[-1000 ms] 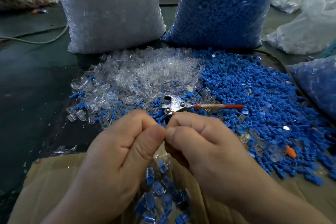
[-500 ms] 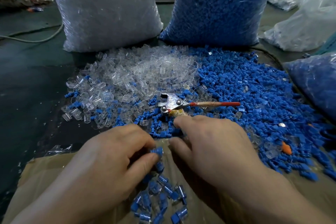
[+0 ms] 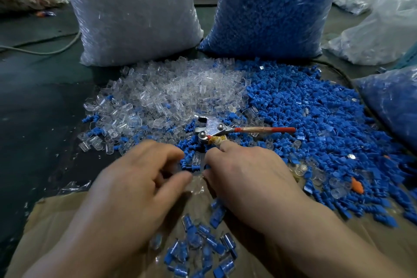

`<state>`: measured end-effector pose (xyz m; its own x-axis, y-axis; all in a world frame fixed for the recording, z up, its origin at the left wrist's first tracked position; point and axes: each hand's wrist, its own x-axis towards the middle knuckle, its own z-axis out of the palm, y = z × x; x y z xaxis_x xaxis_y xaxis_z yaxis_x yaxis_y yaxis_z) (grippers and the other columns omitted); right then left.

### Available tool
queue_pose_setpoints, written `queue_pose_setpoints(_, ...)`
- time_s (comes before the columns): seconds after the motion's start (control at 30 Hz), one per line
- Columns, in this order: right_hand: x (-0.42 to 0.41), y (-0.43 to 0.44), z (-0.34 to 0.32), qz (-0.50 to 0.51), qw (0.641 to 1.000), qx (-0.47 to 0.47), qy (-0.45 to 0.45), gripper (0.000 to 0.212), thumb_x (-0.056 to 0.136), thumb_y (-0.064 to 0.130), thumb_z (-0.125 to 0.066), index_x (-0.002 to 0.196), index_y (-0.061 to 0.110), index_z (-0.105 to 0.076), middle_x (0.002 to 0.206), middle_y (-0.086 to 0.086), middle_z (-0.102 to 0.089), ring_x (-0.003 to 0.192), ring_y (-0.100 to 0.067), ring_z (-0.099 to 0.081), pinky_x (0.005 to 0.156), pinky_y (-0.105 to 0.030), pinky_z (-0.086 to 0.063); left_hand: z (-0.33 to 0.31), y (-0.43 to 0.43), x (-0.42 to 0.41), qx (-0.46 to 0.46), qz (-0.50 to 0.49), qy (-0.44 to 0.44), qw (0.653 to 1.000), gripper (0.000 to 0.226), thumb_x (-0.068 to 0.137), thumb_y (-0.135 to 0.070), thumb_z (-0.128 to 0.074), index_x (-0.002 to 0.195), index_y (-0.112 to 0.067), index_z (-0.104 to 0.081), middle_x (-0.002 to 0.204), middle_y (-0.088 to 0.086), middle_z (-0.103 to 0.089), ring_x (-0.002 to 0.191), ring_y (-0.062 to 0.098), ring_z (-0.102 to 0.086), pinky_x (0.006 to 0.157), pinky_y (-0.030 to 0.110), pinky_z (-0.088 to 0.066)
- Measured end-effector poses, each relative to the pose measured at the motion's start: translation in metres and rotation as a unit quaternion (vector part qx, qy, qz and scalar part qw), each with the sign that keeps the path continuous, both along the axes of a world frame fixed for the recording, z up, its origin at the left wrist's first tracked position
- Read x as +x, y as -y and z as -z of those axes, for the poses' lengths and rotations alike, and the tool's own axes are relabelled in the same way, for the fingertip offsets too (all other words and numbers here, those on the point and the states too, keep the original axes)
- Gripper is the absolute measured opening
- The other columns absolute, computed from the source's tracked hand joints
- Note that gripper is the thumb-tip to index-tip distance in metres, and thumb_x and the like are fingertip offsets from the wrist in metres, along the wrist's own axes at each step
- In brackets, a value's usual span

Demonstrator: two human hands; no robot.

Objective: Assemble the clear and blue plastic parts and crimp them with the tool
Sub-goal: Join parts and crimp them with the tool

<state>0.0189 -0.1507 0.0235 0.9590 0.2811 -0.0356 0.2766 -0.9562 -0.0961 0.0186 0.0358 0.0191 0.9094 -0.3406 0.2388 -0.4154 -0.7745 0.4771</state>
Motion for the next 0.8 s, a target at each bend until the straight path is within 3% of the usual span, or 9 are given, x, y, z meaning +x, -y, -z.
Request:
queue_pose_setpoints(0.07, -0.001, 0.001, 0.000, -0.006, 1.000, 0.003, -0.001, 0.007, 0.099, 0.026, -0.050, 0.105, 0.027, -0.049, 0.082, 0.007, -0.040, 0.054, -0.010, -0.036, 0.041, -0.028, -0.032, 0.005, -0.001, 0.006, 0.055, -0.042, 0.003, 0.998, 0.055, 0.081, -0.068, -0.041, 0.125, -0.042, -0.061, 0.094, -0.030, -0.046, 0.075, -0.002, -0.051, 0.066, 0.020, -0.042)
queue_pose_setpoints(0.13, -0.002, 0.000, -0.001, -0.013, 1.000, 0.004, -0.004, 0.004, 0.100, 0.026, -0.046, 0.103, 0.027, -0.046, 0.080, 0.007, -0.037, 0.054, -0.010, -0.034, 0.041, -0.028, -0.027, 0.011, 0.002, 0.010, 0.124, -0.057, -0.012, 0.991, 0.056, 0.085, -0.063, -0.045, 0.137, -0.043, -0.053, 0.110, -0.026, -0.047, 0.084, -0.001, -0.050, 0.072, 0.023, -0.045)
queue_pose_setpoints(0.23, -0.005, -0.001, -0.003, -0.021, 1.000, 0.019, -0.001, 0.009, 0.101, 0.029, -0.043, 0.095, 0.029, -0.038, 0.079, 0.008, -0.036, 0.055, -0.009, -0.035, 0.042, -0.028, -0.025, 0.013, 0.008, 0.012, 0.135, -0.067, -0.015, 0.988, 0.034, 0.088, -0.052, -0.055, 0.121, -0.043, -0.061, 0.110, -0.020, -0.053, 0.085, 0.004, -0.053, 0.070, 0.023, -0.043)
queue_pose_setpoints(0.37, -0.011, 0.001, -0.002, -0.018, 0.999, 0.051, 0.005, 0.008, 0.099, 0.022, -0.044, 0.100, 0.029, -0.039, 0.077, 0.011, -0.034, 0.058, -0.008, -0.035, 0.045, -0.029, -0.032, 0.012, 0.009, 0.013, 0.122, -0.074, -0.018, 0.990, 0.018, 0.089, -0.050, -0.057, 0.104, -0.042, -0.061, 0.104, -0.022, -0.051, 0.081, 0.001, -0.053, 0.066, 0.019, -0.039)
queue_pose_setpoints(0.47, -0.013, 0.003, -0.001, -0.013, 0.996, 0.085, 0.017, 0.005, 0.101, 0.026, -0.041, 0.099, 0.030, -0.039, 0.077, 0.013, -0.039, 0.061, -0.006, -0.040, 0.049, -0.030, -0.039, 0.011, 0.011, 0.010, 0.062, -0.092, -0.005, 0.994, 0.010, 0.086, -0.045, -0.061, 0.095, -0.040, -0.061, 0.086, -0.022, -0.055, 0.067, -0.003, -0.051, 0.058, 0.013, -0.031)
queue_pose_setpoints(0.53, -0.013, 0.006, -0.001, -0.002, 0.992, 0.126, 0.032, 0.011, 0.101, 0.034, -0.038, 0.091, 0.030, -0.038, 0.076, 0.012, -0.046, 0.061, -0.006, -0.045, 0.053, -0.030, -0.044, 0.011, 0.011, 0.007, -0.014, -0.116, 0.001, 0.993, 0.009, 0.083, -0.044, -0.063, 0.089, -0.040, -0.059, 0.071, -0.018, -0.055, 0.067, -0.003, -0.055, 0.052, 0.017, -0.034)
queue_pose_setpoints(0.67, -0.014, 0.011, -0.001, 0.033, 0.974, 0.220, 0.051, 0.016, 0.095, 0.043, -0.040, 0.086, 0.032, -0.047, 0.072, 0.014, -0.055, 0.066, -0.005, -0.053, 0.059, -0.026, -0.047, 0.013, 0.010, 0.003, -0.107, -0.107, -0.027, 0.988, 0.024, 0.078, -0.043, -0.071, 0.099, -0.048, -0.061, 0.096, -0.029, -0.060, 0.081, -0.007, -0.058, 0.055, 0.013, -0.040)
queue_pose_setpoints(0.73, -0.016, 0.010, 0.000, 0.038, 0.960, 0.268, 0.066, 0.015, 0.093, 0.045, -0.042, 0.088, 0.034, -0.051, 0.073, 0.017, -0.056, 0.074, -0.001, -0.054, 0.055, -0.018, -0.042, 0.013, 0.012, 0.001, -0.146, -0.089, -0.059, 0.983, 0.032, 0.075, -0.041, -0.076, 0.101, -0.053, -0.062, 0.096, -0.030, -0.063, 0.081, -0.005, -0.062, 0.054, 0.014, -0.049)
queue_pose_setpoints(0.8, -0.016, 0.009, 0.000, 0.026, 0.943, 0.317, 0.092, 0.012, 0.094, 0.043, -0.047, 0.092, 0.034, -0.054, 0.079, 0.019, -0.058, 0.079, 0.001, -0.055, 0.062, -0.017, -0.043, 0.015, 0.015, 0.000, -0.177, -0.068, -0.092, 0.977, 0.041, 0.073, -0.036, -0.081, 0.101, -0.058, -0.059, 0.090, -0.028, -0.067, 0.078, -0.003, -0.066, 0.065, 0.013, -0.053)
